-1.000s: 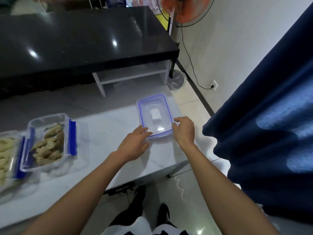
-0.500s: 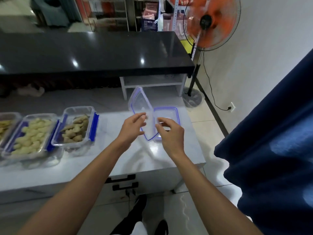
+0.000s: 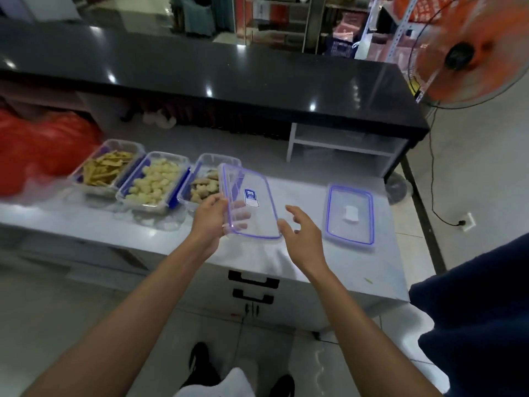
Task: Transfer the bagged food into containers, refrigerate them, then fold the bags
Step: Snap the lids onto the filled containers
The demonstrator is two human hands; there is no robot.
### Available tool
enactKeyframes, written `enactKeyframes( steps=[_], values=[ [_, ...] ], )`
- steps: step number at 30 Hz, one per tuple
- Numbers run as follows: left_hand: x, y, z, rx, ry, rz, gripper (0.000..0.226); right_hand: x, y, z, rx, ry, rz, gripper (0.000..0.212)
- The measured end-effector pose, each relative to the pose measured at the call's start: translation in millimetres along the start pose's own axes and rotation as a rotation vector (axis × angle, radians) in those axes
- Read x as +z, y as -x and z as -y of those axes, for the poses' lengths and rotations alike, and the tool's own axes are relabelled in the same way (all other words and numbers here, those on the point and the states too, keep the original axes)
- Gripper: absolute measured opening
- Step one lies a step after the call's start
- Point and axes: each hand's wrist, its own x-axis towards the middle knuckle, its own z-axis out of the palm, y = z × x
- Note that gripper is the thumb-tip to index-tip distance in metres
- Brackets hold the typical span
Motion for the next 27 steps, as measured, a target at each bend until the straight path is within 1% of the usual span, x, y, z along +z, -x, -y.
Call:
enactKeyframes(
  steps=[2, 4, 5, 8, 10, 13, 15, 16, 17, 18, 19, 21, 25, 27],
  values=[
    [-21, -6, -2, -0.024, 0.03, 0.013, 0.024, 11, -4, 5, 0.073, 0.042, 0.067, 0.05],
    [-38, -10, -5, -0.055, 0.049, 0.044, 0.031, 26, -8, 14, 0.131, 0.051, 0.087, 0.054],
    [-47, -12, -7, -0.082, 0.06, 0.06, 0.033, 34, -10, 18, 0.161, 0.033, 0.078, 0.05],
    [-77, -22, -9, -0.159, 0.038, 0.069, 0.034, 65, -13, 31, 0.149, -0.011, 0.066, 0.018],
    [-96, -30, -11, -0.178, -0.032, 0.052, 0.032, 86, -15, 38, 0.156, 0.018, 0.063, 0.017],
    [-117, -40, -17, -0.094, -0.167, -0.014, 0.019, 112, -17, 51, 0.168, 0.022, 0.013, 0.016],
    [-129, -52, -19, -0.012, -0.288, 0.017, 0.016, 127, -19, 59, 0.175, 0.032, -0.019, 0.025],
    [-133, -54, -22, 0.026, -0.358, 0.053, 0.023, 134, -20, 63, 0.175, 0.038, -0.036, 0.032],
    [-138, -58, -24, 0.055, -0.432, 0.086, 0.037, 141, -21, 66, 0.177, 0.042, -0.058, 0.037],
    [-142, -62, -26, 0.072, -0.49, 0.106, 0.045, 147, -23, 69, 0.178, 0.045, -0.083, 0.037],
    [-145, -66, -29, 0.092, -0.54, 0.122, 0.048, 152, -26, 70, 0.184, 0.05, -0.102, 0.032],
    [-150, -72, -35, 0.118, -0.619, 0.141, 0.047, 160, -31, 73, 0.197, 0.069, -0.127, 0.022],
    [-150, -99, -45, 0.149, -0.771, 0.19, 0.039, 167, -41, 79, 0.24, 0.095, -0.157, 0.022],
    [-149, -113, -46, 0.146, -0.829, 0.216, 0.044, 169, -51, 81, 0.252, 0.122, -0.173, 0.022]
  ],
)
